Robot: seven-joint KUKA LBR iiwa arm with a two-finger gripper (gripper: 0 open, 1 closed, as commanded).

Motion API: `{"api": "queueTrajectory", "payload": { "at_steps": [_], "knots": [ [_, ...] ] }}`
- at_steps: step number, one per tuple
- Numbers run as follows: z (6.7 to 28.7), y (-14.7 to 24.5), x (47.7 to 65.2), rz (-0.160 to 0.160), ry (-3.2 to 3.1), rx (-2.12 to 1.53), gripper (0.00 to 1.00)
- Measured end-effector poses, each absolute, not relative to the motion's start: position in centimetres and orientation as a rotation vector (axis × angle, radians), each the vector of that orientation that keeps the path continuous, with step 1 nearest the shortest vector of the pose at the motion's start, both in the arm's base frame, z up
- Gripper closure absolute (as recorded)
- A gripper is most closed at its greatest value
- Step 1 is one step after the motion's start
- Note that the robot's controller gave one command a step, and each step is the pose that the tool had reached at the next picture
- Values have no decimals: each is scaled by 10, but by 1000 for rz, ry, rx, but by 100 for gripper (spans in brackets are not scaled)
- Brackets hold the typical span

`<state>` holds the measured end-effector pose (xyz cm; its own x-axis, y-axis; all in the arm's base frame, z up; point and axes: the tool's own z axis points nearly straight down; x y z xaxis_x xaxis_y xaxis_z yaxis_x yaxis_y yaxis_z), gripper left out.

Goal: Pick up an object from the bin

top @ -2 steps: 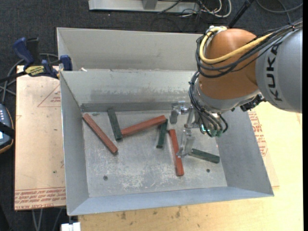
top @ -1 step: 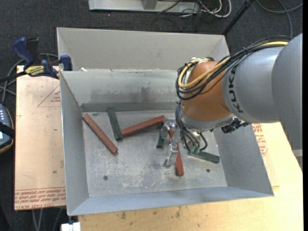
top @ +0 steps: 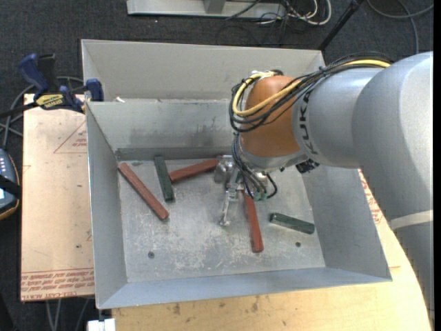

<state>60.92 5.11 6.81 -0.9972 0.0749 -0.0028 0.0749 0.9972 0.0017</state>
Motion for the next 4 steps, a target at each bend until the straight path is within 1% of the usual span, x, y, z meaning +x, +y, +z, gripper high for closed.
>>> {"api": "queueTrajectory", "payload": {
  "at_steps": [1,2,3,4],
  "knots": [
    [70,49,593,2,3139,-95,0],
    [107,-46,646,-7,3129,-121,0],
    [72,-1,589,5,3134,119,0],
    [71,33,601,4,3129,194,0]
  ]
}}
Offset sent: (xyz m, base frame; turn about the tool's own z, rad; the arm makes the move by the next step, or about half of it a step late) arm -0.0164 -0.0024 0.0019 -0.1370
